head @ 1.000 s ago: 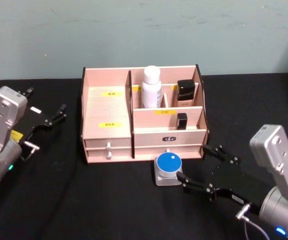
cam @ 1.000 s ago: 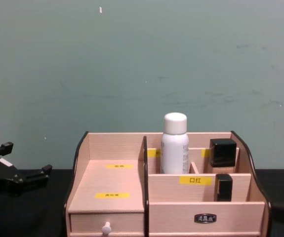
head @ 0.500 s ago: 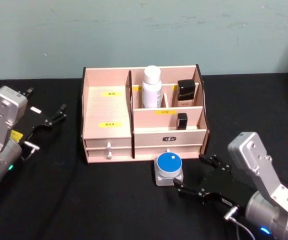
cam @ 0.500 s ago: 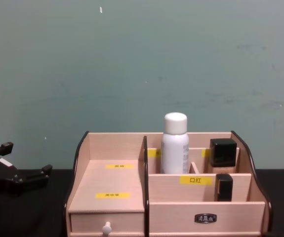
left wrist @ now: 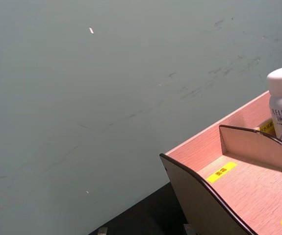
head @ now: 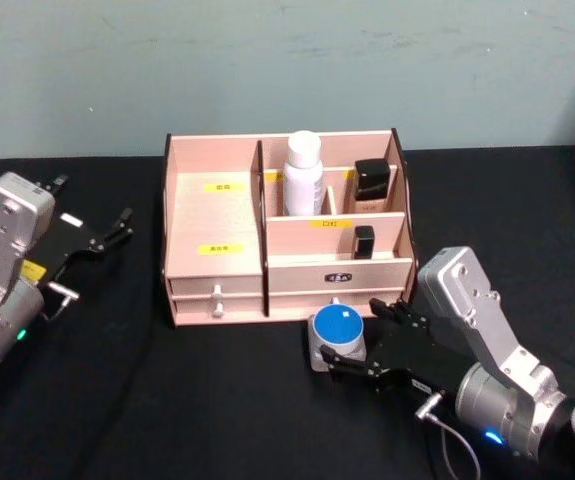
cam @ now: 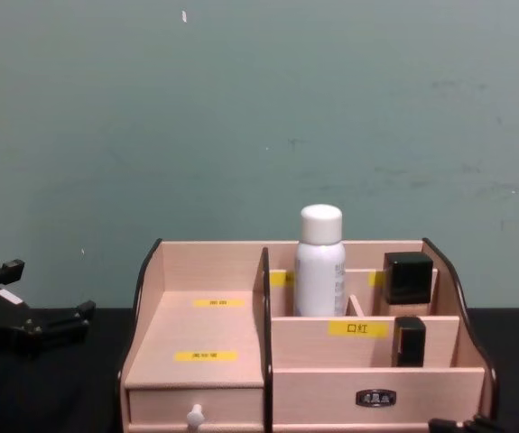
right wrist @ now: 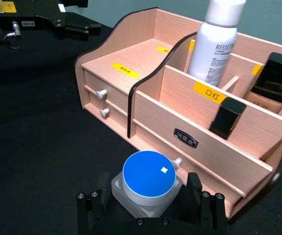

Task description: Pick up the facial cleanser and watermelon frost from the table and place them into the tiered storage box.

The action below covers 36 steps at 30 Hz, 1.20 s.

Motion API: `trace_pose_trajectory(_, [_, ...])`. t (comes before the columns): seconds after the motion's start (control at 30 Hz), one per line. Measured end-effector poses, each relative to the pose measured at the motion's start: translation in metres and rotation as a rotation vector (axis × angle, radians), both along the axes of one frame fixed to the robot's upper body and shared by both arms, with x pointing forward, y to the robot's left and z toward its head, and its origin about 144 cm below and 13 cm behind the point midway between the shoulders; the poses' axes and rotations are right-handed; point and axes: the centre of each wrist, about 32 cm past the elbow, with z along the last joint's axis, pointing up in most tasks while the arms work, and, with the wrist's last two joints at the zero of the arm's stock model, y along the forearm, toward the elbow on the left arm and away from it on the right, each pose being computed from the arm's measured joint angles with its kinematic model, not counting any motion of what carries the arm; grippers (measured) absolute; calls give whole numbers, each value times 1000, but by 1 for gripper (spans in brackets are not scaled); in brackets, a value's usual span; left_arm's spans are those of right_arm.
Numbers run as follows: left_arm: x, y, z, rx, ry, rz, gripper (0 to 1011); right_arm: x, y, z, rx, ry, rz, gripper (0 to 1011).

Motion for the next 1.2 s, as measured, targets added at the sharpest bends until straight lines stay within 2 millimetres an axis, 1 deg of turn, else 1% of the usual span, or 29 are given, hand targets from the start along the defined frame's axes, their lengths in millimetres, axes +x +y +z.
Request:
trace_pose_trajectory(0.53, [0,0,0,0,0,0,1001,10,7,-6,-7,16,7,1002])
trace_pose_trajectory(1.2, [0,0,0,0,0,0,1001,13,11,-11,-16,25,9,1002])
